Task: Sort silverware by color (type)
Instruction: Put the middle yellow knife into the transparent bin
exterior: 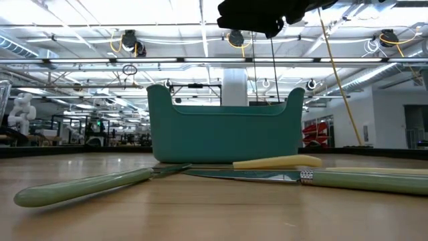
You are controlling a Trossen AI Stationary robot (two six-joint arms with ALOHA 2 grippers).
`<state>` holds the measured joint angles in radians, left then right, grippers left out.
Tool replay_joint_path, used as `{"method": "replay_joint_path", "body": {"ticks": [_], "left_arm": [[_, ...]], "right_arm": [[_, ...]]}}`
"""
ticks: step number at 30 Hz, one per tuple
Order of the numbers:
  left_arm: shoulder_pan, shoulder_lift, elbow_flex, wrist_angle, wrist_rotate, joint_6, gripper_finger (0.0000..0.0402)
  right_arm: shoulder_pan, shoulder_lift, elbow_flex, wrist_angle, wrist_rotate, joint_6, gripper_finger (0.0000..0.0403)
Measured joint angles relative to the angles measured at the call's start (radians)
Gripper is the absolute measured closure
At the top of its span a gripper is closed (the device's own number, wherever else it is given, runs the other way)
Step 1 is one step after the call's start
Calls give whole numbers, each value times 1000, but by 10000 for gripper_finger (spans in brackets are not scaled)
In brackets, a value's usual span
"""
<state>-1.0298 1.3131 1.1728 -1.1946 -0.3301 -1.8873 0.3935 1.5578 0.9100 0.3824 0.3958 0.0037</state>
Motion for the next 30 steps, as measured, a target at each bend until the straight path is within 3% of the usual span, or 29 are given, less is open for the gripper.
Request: {"method": "replay_joint_path", "body": {"ticks": [5,9,14,20,30], "left_arm": [[-78,53,0,-44,147,-229,315],[-116,96,0,-41,173,-342,315],[-113,157,0,29,177,-348,311],[-108,221,-1,80,306,-360,300],[-109,286,-2,144,360,-368,295]], "right_arm": [[0,0,0,1,-4,-17,221],[0,0,0,1,-4,-20,221],[0,0,0,1,-4,-23,221],[11,0,0,-19,-8,5,221],[60,40,0,4,-7,41,221]]}}
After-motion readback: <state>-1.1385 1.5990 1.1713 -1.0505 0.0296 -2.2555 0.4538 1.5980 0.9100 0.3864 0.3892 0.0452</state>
